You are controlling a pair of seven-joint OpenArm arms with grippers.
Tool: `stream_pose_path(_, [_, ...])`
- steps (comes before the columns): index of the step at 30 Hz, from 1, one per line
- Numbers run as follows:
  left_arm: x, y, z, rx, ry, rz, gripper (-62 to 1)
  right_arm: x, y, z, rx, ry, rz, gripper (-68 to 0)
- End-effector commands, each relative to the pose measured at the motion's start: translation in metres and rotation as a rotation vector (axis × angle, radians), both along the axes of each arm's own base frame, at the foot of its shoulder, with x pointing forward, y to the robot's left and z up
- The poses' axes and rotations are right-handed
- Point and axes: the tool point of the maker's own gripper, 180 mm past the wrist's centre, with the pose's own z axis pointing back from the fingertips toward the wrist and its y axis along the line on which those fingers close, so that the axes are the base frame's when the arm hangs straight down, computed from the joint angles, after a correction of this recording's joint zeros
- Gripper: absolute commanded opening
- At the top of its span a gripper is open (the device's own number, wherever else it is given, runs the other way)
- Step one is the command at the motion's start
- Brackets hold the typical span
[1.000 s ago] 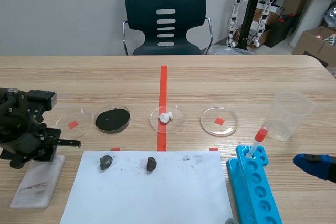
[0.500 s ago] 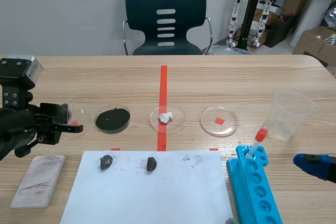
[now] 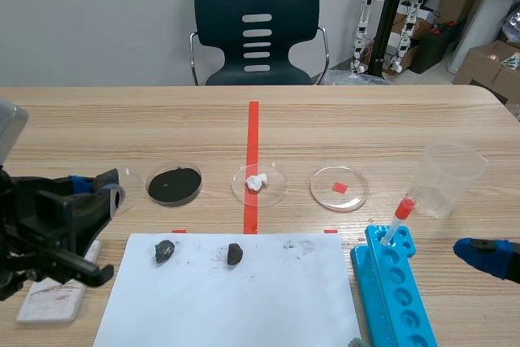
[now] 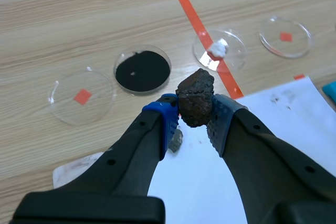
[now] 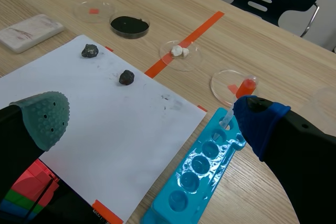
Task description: Rub the mineral on the streak plate
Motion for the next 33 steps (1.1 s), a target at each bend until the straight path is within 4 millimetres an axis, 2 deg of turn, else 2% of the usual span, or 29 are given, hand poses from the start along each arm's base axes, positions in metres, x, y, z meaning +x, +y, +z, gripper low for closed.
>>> stream_pose_path(1, [-0.004, -0.009, 0.01, -0.01, -0.036, -0.031, -55.2, 0.003, 0.0, 0.008, 0.013, -0.028, -0.003, 0.4])
stream_pose_path(6, [-0.019, -0.014, 0.01, 0.051, -0.074, -0.069, -55.2, 0.003, 0.0, 0.008, 0.013, -0.028, -0.003, 0.4])
stream_pose_path(13, [-0.027, -0.015, 0.004, 0.177, -0.109, -0.126, -55.2, 0.003, 0.0, 0.008, 0.013, -0.028, -0.003, 0.4])
stream_pose_path(33, [-0.028, -0.014, 0.004, 0.186, -0.11, -0.128, -55.2, 0.003, 0.0, 0.008, 0.013, -0.028, -0.003, 0.4])
